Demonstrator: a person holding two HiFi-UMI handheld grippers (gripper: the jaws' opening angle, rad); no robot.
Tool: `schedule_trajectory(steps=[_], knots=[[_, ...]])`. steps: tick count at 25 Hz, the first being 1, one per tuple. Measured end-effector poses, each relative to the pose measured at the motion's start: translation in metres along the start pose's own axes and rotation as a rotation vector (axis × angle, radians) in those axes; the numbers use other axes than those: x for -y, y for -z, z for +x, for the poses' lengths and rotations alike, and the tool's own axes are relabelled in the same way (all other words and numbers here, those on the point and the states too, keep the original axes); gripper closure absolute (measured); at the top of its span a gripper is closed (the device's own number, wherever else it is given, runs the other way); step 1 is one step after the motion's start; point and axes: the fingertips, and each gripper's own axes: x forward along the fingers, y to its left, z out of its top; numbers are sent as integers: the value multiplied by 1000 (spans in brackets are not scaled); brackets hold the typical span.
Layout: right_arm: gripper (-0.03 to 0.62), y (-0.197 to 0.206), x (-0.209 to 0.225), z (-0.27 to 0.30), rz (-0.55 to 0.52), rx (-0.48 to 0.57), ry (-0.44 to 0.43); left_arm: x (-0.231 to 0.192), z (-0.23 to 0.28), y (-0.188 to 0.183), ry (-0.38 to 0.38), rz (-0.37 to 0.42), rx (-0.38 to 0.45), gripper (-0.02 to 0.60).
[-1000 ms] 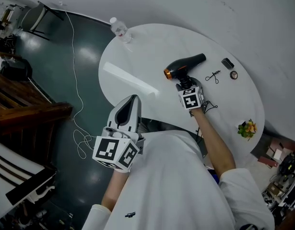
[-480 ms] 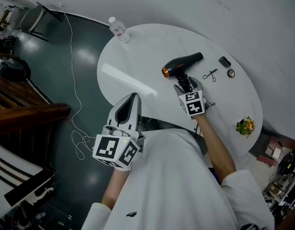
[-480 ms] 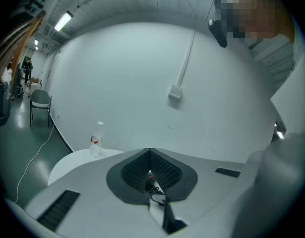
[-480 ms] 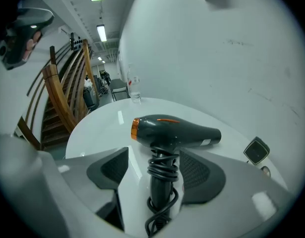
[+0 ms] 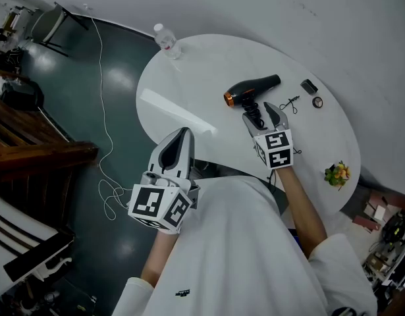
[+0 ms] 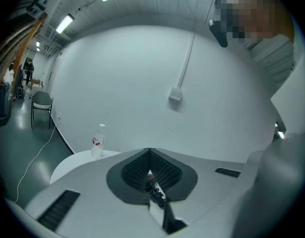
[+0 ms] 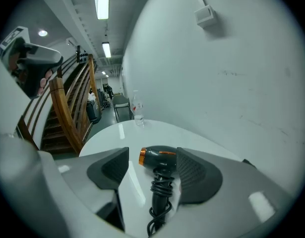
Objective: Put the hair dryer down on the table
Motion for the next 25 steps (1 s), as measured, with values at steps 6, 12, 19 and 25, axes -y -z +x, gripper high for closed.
schedule_trajectory(steps=[6, 12, 19, 25], knots=[[343, -50, -4, -32, -19, 116, -6, -2, -4, -3, -3, -2, 15, 572], [490, -91, -7, -63, -27, 210, 8, -2, -8, -6, -6, -1, 25, 572], [577, -128, -13, -100, -25, 303, 13, -2, -11, -9, -6, 3, 38, 572], [582, -154, -13, -128, -17, 364, 8, 0, -14, -11, -4, 8, 52, 572]])
